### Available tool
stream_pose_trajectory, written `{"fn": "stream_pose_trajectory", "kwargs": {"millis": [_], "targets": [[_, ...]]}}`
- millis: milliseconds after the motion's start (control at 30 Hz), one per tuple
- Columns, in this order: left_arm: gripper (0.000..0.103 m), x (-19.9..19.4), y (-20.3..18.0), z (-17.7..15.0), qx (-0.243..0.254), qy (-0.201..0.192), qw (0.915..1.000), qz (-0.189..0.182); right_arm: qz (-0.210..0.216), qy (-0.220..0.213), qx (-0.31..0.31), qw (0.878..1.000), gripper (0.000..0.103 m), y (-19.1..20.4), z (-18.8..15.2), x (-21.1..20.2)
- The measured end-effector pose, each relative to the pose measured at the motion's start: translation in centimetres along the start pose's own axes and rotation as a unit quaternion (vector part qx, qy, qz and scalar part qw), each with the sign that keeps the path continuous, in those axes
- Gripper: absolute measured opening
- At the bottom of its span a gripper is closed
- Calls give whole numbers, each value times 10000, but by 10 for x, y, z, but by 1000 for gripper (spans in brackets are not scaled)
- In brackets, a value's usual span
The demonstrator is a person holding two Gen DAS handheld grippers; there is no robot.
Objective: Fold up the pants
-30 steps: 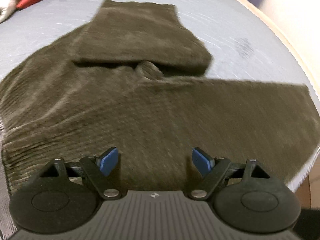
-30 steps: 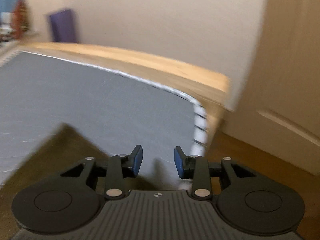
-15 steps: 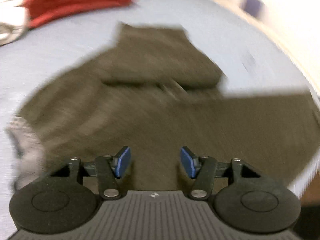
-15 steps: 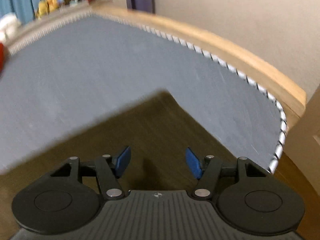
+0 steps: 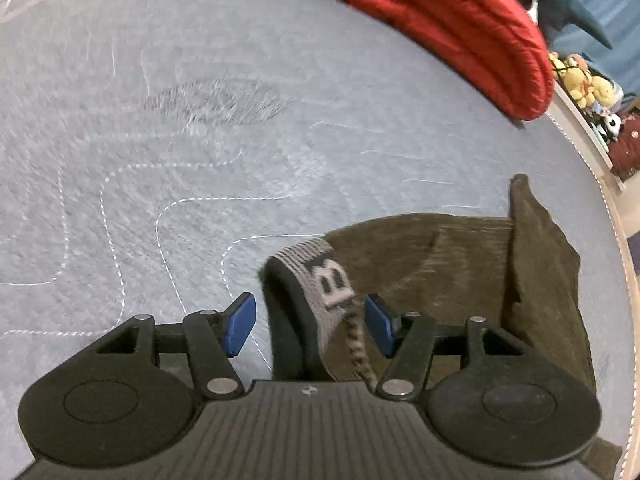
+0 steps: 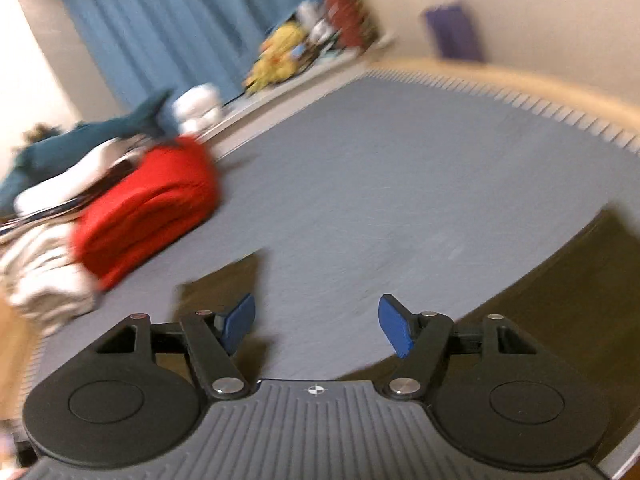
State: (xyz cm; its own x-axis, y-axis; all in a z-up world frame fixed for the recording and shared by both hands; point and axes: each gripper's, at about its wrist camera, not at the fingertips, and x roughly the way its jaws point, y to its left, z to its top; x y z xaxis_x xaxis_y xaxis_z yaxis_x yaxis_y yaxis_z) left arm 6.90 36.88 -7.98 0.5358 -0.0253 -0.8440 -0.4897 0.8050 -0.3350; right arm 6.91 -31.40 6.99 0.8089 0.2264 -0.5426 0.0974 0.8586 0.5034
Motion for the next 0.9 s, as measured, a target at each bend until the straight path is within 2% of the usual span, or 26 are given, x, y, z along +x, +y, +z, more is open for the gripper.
{"fn": "stream_pose_trajectory", "kwargs": {"millis": [100,133,167,200,267,300,367,400,433,500,533,633,667,700,733,800,833,900], "targets": [[60,18,3,3,14,106,9997,-224,417,141,-151,9989,70,35,-9,3],[43,21,-1,5,160,55,9997,-183,465,151,-238,9985,70,43,-8,7],[37,22,-5,9,357,-3,9992,-162,507,153,-322,9981,70,50,-9,10],[34,17,-6,15,396,-283,9987,-162,513,156,-399,9978,70,60,-11,13],[34,6,-16,21,663,-860,9941,-75,463,206,-459,9977,70,66,-13,23],[36,8,-22,21,852,-871,9925,62,432,259,-445,9977,70,67,-13,31],[47,19,-34,14,1148,-604,9903,500,306,320,-391,9983,70,70,-12,49],[51,21,-41,10,1390,-621,9852,782,242,331,-378,9984,70,71,-16,55],[60,18,-47,6,1571,-727,9793,1051,185,350,-372,9985,70,72,-17,64],[62,2,-58,2,1609,-1028,9707,1459,101,391,-370,9985,70,71,-16,81],[62,-10,-65,0,1546,-1235,9686,1503,52,409,-371,9985,70,71,-16,88],[60,-36,-86,-14,1566,-1521,9684,1208,-17,488,-370,9981,70,73,-17,115],[59,-37,-93,-20,1622,-1480,9703,1019,-20,516,-390,9979,69,74,-18,125],[54,-33,-98,-27,1688,-1302,9741,750,-29,540,-417,9977,64,74,-21,137],[47,-25,-99,-34,1743,-983,9780,596,-16,591,-451,9972,61,76,-23,148],[40,21,-92,-47,1791,284,9813,653,97,791,-499,9956,53,81,-29,175],[40,21,-93,-53,1868,-6,9799,701,157,908,-497,9945,52,83,-33,186],[39,12,-110,-53,2098,-25,9726,1002,203,1194,-496,9914,52,85,-44,208]]}}
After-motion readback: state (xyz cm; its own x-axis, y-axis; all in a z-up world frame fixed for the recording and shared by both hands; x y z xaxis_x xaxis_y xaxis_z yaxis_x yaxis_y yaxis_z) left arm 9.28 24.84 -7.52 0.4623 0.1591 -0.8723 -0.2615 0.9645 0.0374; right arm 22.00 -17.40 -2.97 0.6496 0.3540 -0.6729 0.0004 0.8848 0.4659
